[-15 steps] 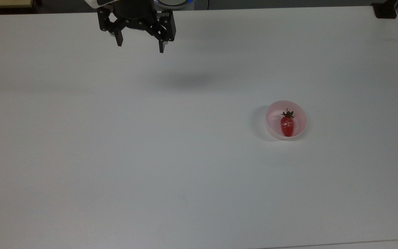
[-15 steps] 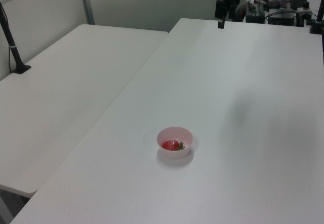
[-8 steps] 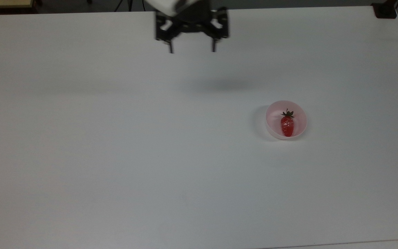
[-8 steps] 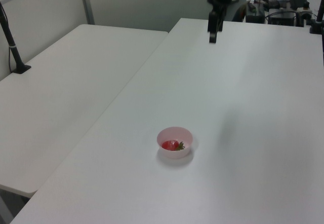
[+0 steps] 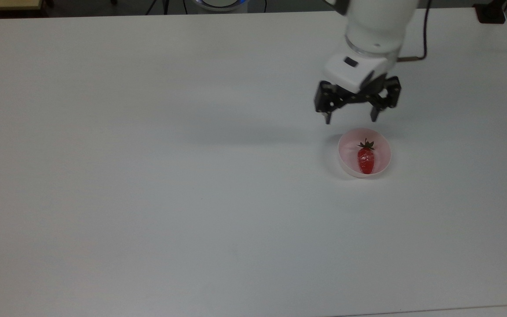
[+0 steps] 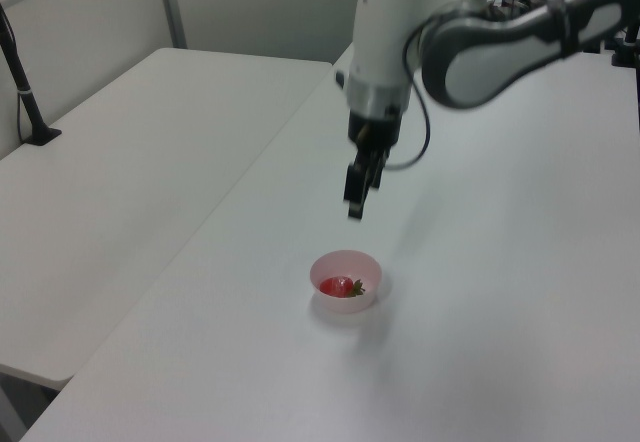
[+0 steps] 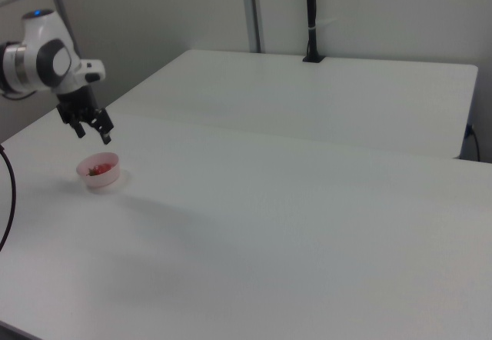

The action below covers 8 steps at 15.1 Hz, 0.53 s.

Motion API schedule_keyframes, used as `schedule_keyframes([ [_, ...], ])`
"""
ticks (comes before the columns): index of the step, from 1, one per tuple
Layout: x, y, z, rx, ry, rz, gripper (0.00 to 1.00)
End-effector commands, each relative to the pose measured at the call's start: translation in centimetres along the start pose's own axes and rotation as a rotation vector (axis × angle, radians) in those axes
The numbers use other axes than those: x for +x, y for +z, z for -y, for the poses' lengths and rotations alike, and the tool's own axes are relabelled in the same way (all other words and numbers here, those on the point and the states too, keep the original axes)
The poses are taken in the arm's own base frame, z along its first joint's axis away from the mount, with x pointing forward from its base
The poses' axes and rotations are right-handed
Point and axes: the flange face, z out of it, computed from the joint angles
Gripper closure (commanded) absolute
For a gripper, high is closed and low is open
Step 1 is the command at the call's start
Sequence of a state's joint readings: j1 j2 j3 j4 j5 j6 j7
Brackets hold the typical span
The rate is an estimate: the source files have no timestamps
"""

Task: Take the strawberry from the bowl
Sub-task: 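Lower the gripper into the bowl and close it on the strawberry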

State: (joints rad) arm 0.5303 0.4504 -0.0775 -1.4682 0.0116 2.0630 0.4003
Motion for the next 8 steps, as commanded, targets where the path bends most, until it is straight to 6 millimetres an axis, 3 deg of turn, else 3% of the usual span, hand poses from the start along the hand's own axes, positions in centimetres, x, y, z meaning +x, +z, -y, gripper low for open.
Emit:
schedule_keyframes([
  [1, 1.2, 5.7, 3.6, 0.003, 0.065, -0.049, 0.09],
  [4, 1.1, 8.7, 5.3, -0.010, 0.080, -0.070, 0.17],
  [8, 0.9, 11.6, 5.2, -0.030, 0.075, -0.062, 0.21],
])
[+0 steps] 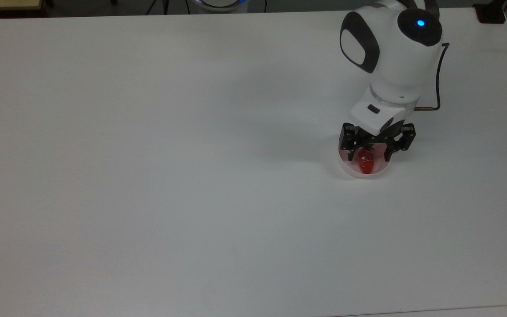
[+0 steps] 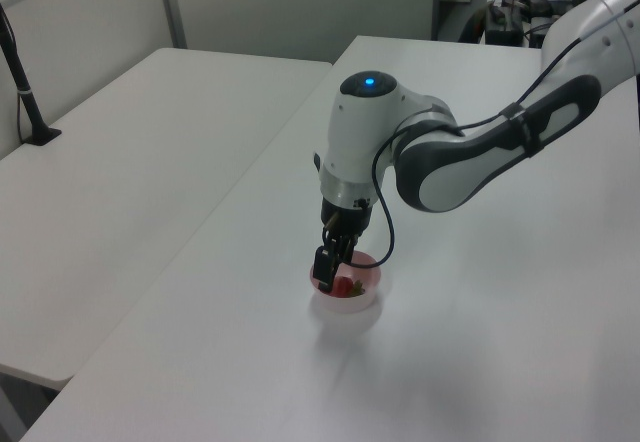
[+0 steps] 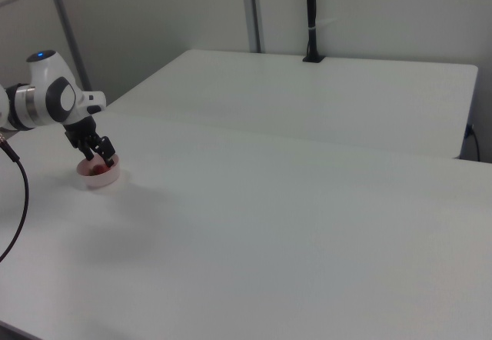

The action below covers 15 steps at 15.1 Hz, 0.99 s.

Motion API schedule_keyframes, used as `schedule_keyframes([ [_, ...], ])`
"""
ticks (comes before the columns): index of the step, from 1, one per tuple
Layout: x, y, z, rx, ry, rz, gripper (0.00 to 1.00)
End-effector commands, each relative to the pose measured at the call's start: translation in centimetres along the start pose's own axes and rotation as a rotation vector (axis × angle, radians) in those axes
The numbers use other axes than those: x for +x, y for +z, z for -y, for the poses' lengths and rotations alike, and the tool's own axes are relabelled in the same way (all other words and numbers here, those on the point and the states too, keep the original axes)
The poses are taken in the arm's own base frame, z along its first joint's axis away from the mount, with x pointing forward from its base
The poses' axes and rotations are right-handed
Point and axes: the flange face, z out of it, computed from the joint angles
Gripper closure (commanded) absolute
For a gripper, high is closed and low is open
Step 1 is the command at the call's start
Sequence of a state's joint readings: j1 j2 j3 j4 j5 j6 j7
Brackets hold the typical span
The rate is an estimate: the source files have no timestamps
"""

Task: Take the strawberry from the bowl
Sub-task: 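Lower the gripper into the bowl and close it on the strawberry, then lift the strawberry out of the bowl and carry it away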

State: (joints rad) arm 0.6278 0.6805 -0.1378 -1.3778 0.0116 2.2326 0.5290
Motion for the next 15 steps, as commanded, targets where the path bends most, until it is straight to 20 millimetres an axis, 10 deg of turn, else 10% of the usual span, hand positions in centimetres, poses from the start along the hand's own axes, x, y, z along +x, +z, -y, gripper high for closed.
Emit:
schedule_keyframes([
  [1, 0.0, 1.3, 0.1, -0.012, 0.008, -0.006, 0.22],
  [6, -0.3, 1.7, -0.5, -0.023, -0.064, 0.019, 0.36],
  [8, -0.8, 1.2, -0.5, -0.027, -0.077, 0.039, 0.57],
  [15, -0.7, -4.4, -0.6, 0.003, -0.077, 0.060, 0.59],
])
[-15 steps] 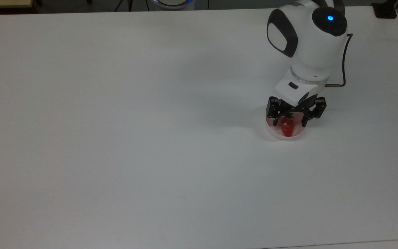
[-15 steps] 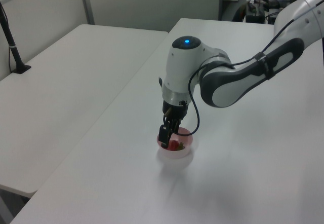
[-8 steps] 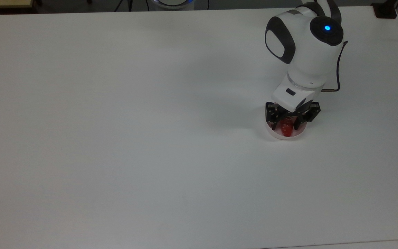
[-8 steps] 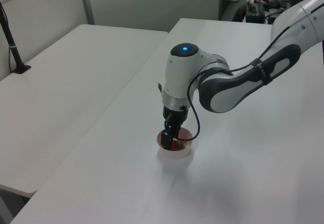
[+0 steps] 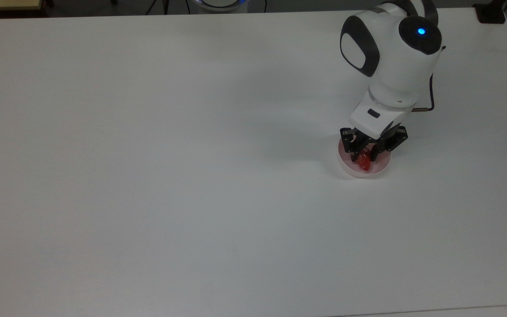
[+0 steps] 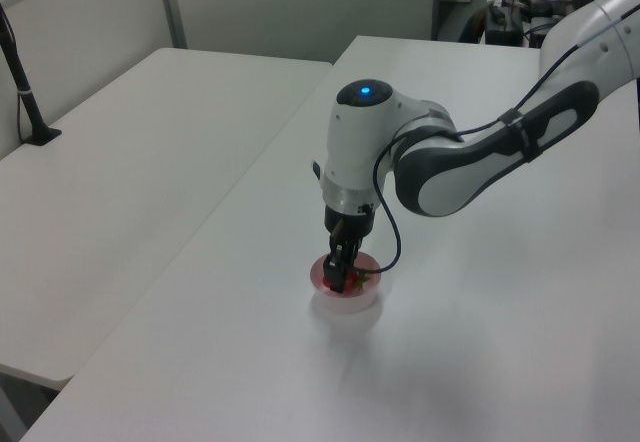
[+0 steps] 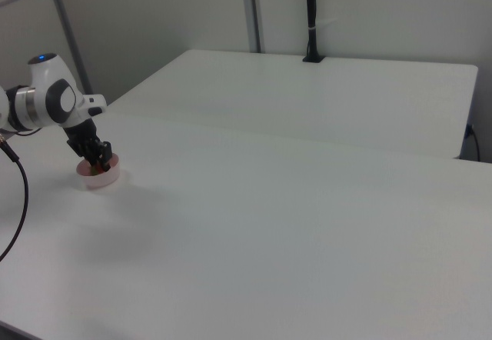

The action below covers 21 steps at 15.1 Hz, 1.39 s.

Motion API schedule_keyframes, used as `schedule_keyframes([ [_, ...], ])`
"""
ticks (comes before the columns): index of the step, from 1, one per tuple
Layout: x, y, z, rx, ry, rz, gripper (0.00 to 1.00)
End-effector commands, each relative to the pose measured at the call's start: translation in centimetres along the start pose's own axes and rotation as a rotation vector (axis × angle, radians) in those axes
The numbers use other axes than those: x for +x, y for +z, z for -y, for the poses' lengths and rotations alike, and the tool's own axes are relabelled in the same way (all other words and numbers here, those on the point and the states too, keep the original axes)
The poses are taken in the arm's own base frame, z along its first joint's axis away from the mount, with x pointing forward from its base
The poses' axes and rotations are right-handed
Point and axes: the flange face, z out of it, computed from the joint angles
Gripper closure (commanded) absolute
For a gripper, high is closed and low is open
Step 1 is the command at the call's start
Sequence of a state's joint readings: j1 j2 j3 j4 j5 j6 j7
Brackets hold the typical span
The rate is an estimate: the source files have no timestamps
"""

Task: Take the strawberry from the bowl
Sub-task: 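Lift the strawberry out of the bowl and carry it away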

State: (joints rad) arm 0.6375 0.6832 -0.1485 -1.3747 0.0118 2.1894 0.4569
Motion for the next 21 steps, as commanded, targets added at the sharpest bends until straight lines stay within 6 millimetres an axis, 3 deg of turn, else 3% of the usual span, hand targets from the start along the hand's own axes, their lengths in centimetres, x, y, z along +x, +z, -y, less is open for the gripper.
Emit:
schedule_keyframes([
  [1, -0.4, -7.9, -1.3, 0.056, -0.011, 0.014, 0.59],
  [2, -1.0, -10.4, -3.0, 0.078, -0.026, 0.038, 0.59],
  [4, -2.6, -12.0, -7.4, 0.071, -0.084, 0.114, 0.59],
  [7, -6.7, -11.1, -15.2, 0.062, -0.156, 0.224, 0.59],
  [8, -8.5, -9.9, -18.8, 0.046, -0.172, 0.268, 0.59],
  [10, -11.5, -7.0, -23.5, -0.048, -0.189, 0.340, 0.59],
  [11, -12.7, -5.7, -24.8, -0.063, -0.204, 0.370, 0.59],
  [13, -14.4, -3.6, -25.7, -0.074, -0.232, 0.423, 0.59],
  [15, -14.7, -1.1, -25.7, -0.091, -0.228, 0.468, 0.59],
  [17, -14.7, -0.1, -25.7, -0.096, -0.227, 0.471, 0.57],
  [18, -14.6, -0.3, -25.8, -0.096, -0.224, 0.470, 0.36],
  [19, -14.6, -0.9, -26.0, -0.104, -0.179, 0.472, 0.00],
  [21, -13.9, -4.1, -26.8, -0.115, -0.139, 0.465, 0.00],
])
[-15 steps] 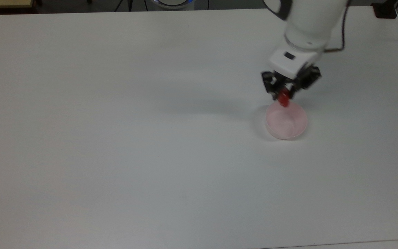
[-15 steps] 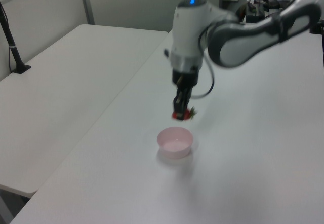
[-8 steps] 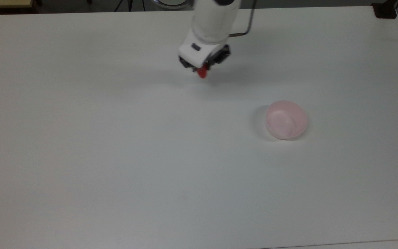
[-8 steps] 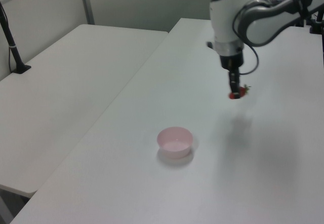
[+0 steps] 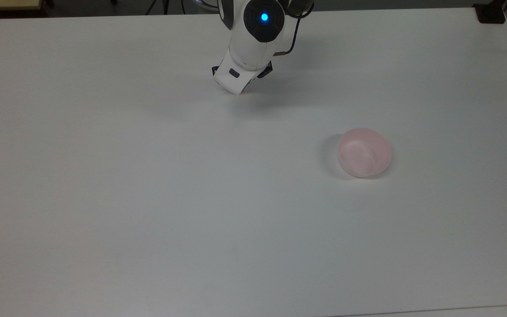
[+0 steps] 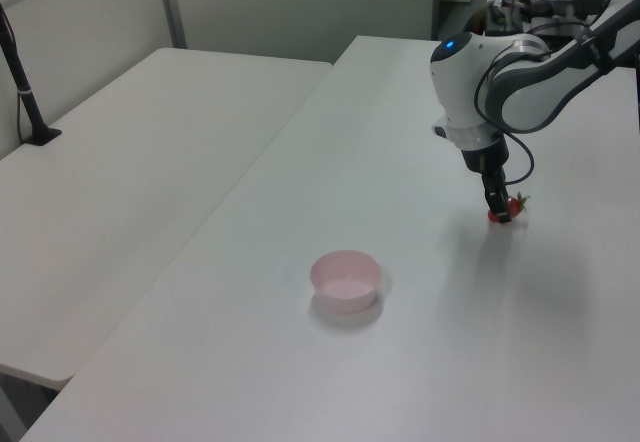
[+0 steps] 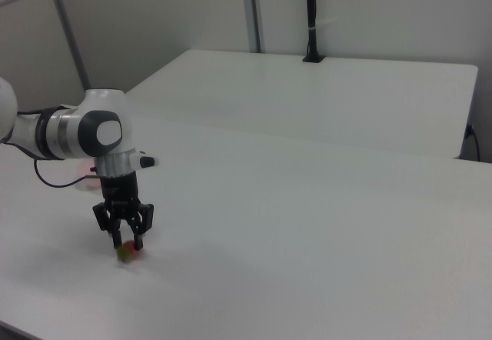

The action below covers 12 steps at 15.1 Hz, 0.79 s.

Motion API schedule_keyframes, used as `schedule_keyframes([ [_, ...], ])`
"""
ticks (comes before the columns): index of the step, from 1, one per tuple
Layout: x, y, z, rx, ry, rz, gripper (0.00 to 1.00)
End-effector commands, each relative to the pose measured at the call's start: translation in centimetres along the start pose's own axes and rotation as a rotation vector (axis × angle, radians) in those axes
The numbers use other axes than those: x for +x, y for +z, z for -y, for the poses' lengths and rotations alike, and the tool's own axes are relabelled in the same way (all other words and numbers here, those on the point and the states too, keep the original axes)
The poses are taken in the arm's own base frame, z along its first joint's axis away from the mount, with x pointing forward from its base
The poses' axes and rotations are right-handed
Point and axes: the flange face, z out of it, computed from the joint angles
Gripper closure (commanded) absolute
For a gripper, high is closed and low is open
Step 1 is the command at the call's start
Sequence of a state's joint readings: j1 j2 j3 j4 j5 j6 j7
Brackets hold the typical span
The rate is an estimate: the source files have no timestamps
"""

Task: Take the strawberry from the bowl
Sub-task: 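Lift the strawberry out of the bowl and carry it away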

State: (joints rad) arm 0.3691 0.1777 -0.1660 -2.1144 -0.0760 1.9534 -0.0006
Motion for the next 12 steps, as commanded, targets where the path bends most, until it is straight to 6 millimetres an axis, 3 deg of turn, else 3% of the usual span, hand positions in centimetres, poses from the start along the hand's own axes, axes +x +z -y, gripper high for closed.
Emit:
schedule_keyframes([
  [1, -2.3, -6.1, -1.7, -0.013, 0.062, -0.031, 0.00],
  [5, -4.4, -18.5, -6.0, 0.020, 0.134, -0.171, 0.00],
  [6, -4.8, -20.4, -7.4, 0.032, 0.164, -0.198, 0.00],
  [8, -5.4, -22.0, -9.4, 0.069, 0.208, -0.220, 0.00],
  [12, -6.1, -23.1, -11.7, 0.068, 0.250, -0.241, 0.00],
])
